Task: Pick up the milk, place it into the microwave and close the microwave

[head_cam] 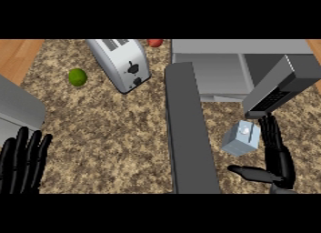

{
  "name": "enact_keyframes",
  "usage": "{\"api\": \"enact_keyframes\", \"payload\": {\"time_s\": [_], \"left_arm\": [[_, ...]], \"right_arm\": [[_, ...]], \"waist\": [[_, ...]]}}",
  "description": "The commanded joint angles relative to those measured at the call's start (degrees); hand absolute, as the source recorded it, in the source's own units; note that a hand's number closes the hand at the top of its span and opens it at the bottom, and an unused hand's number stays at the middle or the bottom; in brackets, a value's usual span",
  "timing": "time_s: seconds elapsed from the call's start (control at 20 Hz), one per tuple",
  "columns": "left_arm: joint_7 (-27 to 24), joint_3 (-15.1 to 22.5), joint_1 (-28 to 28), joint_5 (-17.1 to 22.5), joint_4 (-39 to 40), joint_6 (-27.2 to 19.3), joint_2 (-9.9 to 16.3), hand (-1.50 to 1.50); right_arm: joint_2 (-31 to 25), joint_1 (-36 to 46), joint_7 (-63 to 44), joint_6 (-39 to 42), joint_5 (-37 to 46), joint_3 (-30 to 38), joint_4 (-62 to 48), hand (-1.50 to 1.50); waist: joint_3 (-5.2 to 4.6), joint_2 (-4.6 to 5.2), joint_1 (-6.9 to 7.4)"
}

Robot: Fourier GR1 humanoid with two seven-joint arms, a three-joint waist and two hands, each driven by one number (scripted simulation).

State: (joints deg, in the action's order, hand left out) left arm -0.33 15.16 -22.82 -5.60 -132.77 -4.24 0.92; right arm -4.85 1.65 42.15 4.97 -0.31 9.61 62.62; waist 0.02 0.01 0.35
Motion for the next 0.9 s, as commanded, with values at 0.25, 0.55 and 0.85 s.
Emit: {"api": "enact_keyframes", "payload": {"time_s": [0.25, 0.55, 0.85], "left_arm": [[-5.36, 0.7, -6.13, 0.44, -0.09, 1.1, 0.55, -1.5], [-2.42, -0.02, -0.17, 1.6, 1.57, 0.81, 0.22, -1.5], [-2.58, 1.73, -5.26, 0.42, -1.72, 1.03, 1.29, -1.5]], "right_arm": [[-0.15, 3.7, 10.62, -0.16, 1.23, 0.93, -15.22, -1.5], [-4.97, 18.14, 21.02, 0.99, 2.32, 5.3, -38.98, -1.5], [-2.82, 16.63, 25.92, -6.56, 7.68, 1.64, -35.09, 1.5]], "waist": [[-0.01, -0.06, 0.06], [0.08, 0.24, 0.61], [0.07, 0.08, 0.69]]}}
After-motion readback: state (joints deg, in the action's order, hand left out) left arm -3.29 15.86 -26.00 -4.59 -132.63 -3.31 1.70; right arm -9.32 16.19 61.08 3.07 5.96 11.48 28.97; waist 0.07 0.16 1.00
